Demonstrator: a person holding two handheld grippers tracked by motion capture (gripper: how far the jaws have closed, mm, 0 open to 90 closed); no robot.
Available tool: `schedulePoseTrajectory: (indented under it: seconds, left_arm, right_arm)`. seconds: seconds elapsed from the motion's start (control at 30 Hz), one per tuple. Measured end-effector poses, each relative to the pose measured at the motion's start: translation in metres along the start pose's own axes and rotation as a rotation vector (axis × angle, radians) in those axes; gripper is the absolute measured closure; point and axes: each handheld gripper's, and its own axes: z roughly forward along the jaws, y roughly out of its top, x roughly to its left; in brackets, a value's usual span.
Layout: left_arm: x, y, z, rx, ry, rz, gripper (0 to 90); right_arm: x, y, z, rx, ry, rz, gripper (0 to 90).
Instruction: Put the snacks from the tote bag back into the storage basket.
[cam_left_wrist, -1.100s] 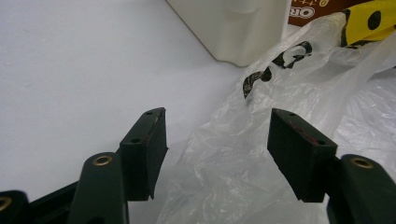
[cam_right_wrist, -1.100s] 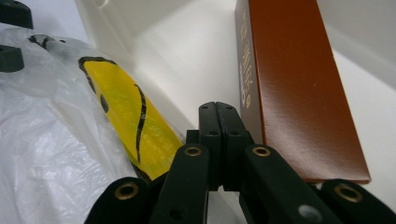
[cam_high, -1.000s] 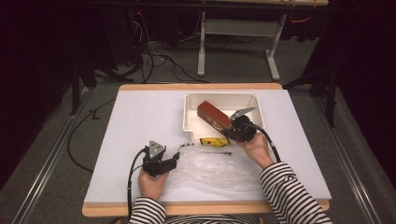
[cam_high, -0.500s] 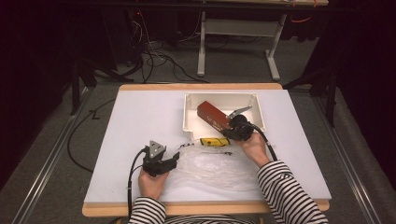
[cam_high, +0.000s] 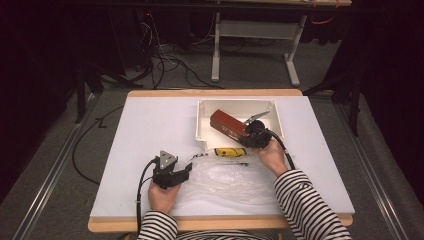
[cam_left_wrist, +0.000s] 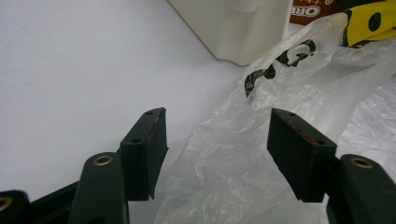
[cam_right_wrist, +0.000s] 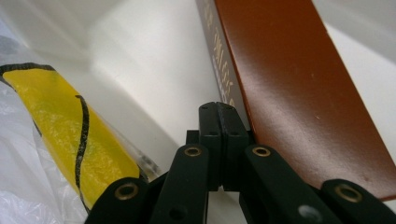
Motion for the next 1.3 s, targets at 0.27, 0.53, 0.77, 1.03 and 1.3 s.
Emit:
schedulePoseTrajectory:
  seconds: [0.27,0.53,0.77,1.03,1.3]
  left_arm:
    - [0.0,0.0,0.0,0.0,0.0,0.0,38.1]
    - [0.0,0.0,0.0,-0.003,-0.002,0.001,38.0]
    - [0.0,0.0,0.0,-0.005,-0.001,0.0,37.9]
    - [0.0,0.0,-0.001,-0.009,-0.001,0.004,37.9]
    - [-0.001,0.0,0.0,-0.007,0.001,0.004,37.9]
  right_arm:
    - [-0.005,0.005,-0.002,0.007,-0.014,0.014,90.0]
    - [-0.008,0.006,0.0,0.018,-0.027,0.025,90.0]
    - [-0.012,0.004,-0.001,0.031,-0.045,0.025,90.0]
    - [-0.018,0.004,-0.003,0.024,-0.063,0.051,90.0]
    - [-0.022,0.007,0.001,0.031,-0.074,0.069,90.0]
